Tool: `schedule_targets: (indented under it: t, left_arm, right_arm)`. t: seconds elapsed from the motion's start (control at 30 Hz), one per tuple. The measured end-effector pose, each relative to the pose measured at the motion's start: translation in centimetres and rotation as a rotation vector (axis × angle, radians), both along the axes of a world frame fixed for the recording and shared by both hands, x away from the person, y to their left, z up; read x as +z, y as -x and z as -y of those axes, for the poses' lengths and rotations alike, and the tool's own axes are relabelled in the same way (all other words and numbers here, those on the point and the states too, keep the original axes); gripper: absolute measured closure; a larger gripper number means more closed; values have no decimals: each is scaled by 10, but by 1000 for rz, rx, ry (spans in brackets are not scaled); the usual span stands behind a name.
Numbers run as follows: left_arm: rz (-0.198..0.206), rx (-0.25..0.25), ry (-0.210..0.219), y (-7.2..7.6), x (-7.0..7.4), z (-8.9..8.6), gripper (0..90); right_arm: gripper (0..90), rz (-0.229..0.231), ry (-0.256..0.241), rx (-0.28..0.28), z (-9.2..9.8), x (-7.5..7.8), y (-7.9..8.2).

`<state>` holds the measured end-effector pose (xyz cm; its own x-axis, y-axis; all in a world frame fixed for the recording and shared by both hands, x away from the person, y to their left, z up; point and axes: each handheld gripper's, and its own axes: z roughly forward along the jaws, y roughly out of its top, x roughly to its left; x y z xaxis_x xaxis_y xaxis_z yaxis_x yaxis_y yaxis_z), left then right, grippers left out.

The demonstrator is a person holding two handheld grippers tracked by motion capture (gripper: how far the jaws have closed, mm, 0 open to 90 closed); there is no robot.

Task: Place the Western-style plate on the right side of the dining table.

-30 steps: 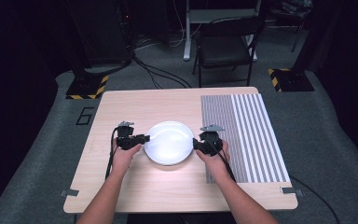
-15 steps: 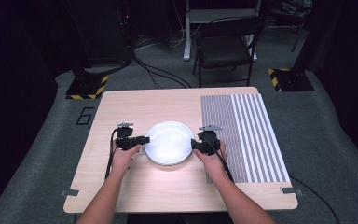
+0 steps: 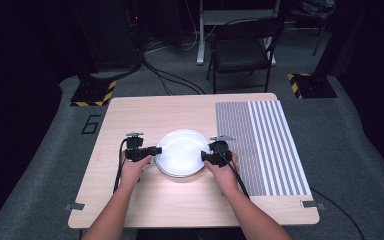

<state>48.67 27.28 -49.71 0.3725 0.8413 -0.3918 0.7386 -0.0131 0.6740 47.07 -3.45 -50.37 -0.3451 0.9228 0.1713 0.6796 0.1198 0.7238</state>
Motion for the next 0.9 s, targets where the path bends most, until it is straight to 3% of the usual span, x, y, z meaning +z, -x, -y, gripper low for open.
schedule_targets:
  t: [0.37,0.57,0.73,0.9]
  left_arm:
    - [-13,6,28,0,0,-1,621]
    - [0,3,16,1,-1,2,622]
    - [-4,-16,1,1,-1,6,620]
    - [-8,-25,12,1,-2,10,620]
  right_arm:
    - [470,-27,-38,3,-8,-5,-2]
    - [489,-19,-9,-7,-9,-2,0]
    - [488,-9,-14,-12,-5,3,2]
    - [489,-10,-19,-18,1,6,4]
